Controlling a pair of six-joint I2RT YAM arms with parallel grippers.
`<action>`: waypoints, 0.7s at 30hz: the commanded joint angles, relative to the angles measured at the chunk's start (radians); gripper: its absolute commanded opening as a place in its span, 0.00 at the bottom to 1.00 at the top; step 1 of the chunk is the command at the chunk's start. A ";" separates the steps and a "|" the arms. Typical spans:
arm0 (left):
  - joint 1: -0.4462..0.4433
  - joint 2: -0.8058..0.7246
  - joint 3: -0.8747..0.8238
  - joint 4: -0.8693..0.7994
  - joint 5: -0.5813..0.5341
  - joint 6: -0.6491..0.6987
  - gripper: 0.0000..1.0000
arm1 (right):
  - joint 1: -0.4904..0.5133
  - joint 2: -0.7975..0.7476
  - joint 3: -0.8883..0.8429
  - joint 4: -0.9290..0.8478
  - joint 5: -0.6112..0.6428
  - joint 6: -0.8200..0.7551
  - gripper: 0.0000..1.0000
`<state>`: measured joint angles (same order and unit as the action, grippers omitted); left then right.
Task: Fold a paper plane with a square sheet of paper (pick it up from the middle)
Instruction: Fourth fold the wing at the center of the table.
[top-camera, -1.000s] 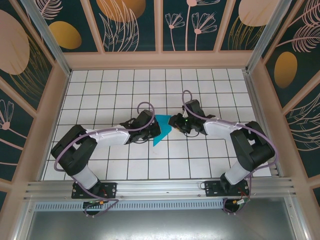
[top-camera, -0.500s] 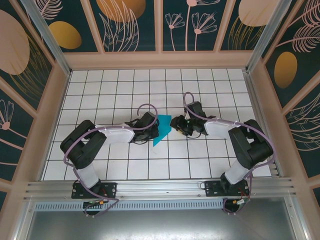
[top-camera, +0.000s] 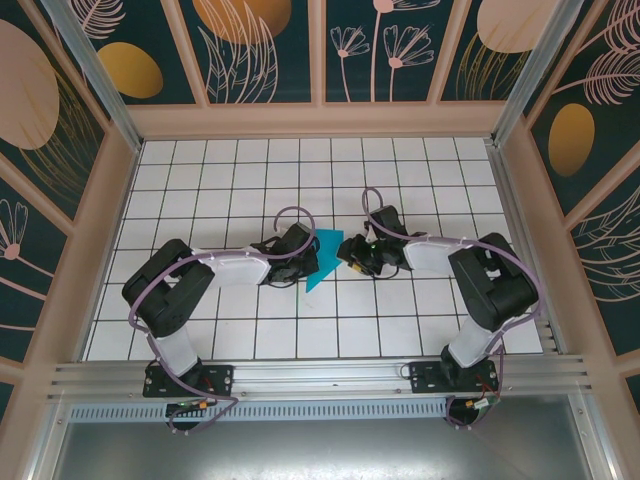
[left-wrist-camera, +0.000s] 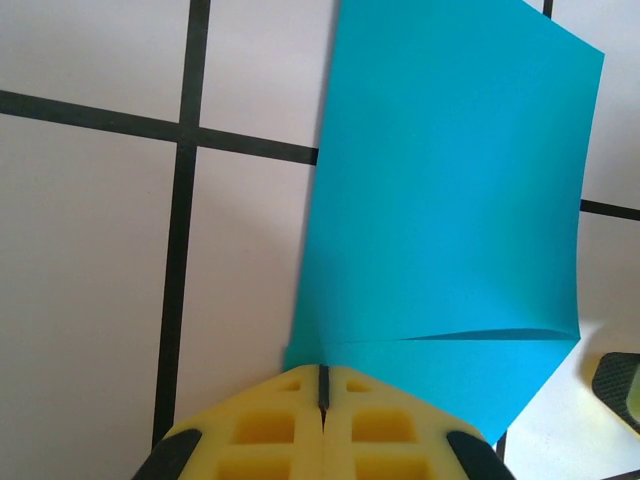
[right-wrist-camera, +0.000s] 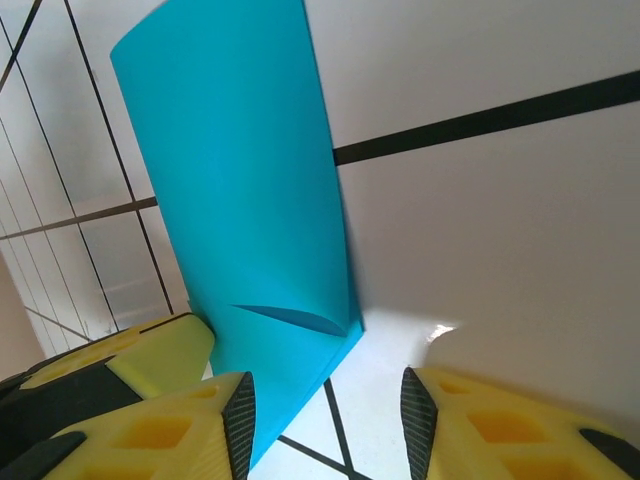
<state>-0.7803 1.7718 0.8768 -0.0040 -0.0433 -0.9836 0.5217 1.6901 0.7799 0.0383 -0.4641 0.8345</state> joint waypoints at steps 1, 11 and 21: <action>-0.005 0.008 -0.034 -0.058 -0.016 -0.018 0.00 | 0.013 0.028 0.035 0.023 -0.018 0.016 0.43; -0.004 0.007 -0.035 -0.050 -0.004 -0.019 0.00 | 0.020 0.070 0.072 0.017 -0.004 0.011 0.39; -0.005 0.003 -0.038 -0.050 -0.001 -0.020 0.00 | 0.020 0.071 0.064 0.068 -0.055 0.024 0.37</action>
<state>-0.7803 1.7699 0.8703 0.0059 -0.0425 -0.9928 0.5350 1.7515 0.8295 0.0639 -0.4812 0.8459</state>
